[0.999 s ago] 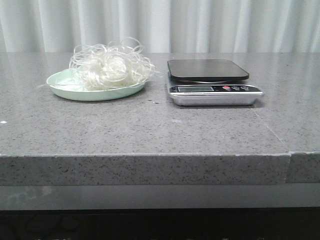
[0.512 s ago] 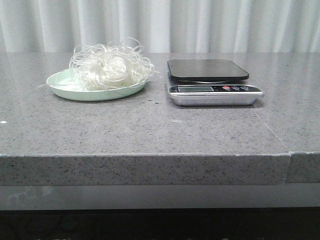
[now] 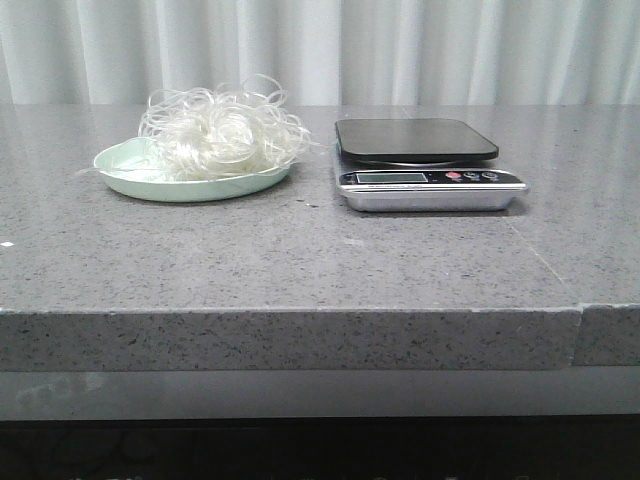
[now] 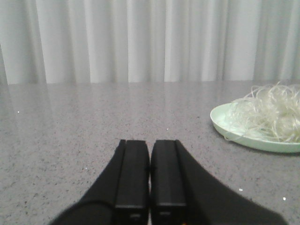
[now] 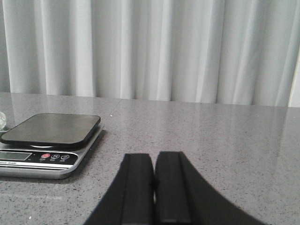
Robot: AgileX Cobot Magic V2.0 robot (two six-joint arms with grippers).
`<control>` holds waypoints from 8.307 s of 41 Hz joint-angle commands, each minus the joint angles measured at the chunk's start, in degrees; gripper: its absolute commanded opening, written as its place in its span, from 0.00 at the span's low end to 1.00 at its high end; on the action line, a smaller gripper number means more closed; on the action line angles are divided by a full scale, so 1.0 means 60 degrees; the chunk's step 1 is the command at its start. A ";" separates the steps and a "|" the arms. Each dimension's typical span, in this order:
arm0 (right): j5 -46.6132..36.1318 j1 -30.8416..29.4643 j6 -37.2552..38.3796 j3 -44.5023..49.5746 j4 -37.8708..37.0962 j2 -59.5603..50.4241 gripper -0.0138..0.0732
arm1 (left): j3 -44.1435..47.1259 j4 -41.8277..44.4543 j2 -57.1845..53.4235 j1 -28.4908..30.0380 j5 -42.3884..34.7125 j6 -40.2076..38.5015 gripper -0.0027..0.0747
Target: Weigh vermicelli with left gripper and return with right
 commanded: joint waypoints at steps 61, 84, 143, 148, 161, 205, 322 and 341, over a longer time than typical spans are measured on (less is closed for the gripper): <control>0.7183 0.0001 -0.0042 -0.7465 -0.0022 0.5427 0.35 | -0.5786 -0.0111 0.3858 -0.0044 0.4567 -0.0037 0.22; 0.7494 0.0001 -0.0050 -0.7465 -0.0022 0.5474 0.84 | -0.5863 -0.0147 0.4901 -0.0130 0.4869 -0.0021 0.75; 0.7389 0.0001 -0.0050 -0.7465 -0.0022 0.5474 0.84 | -1.2573 -0.0166 1.6136 -0.3709 0.3558 0.0334 0.73; 0.7389 0.0001 -0.0050 -0.7465 -0.0022 0.5474 0.84 | -1.2645 -0.0166 1.6458 -0.3709 0.3558 0.0334 0.73; 0.7389 0.0001 -0.0050 -0.7465 -0.0022 0.5474 0.84 | -1.2645 -0.0166 1.6513 -0.3709 0.3661 0.0334 0.32; 0.7462 0.0001 -0.0050 -0.7465 -0.0022 0.5474 0.84 | -1.6977 -0.0123 1.5578 -0.4813 0.4491 0.0755 0.22; 0.8031 0.0001 -0.0163 -0.7465 -0.0013 0.5474 0.84 | -1.0577 0.0654 0.8049 -0.6512 0.5370 0.0654 0.58; 0.7850 0.1878 -0.0739 -0.7715 0.0623 0.5774 0.84 | -0.7762 0.0565 0.4459 -0.6512 0.5424 0.0654 0.58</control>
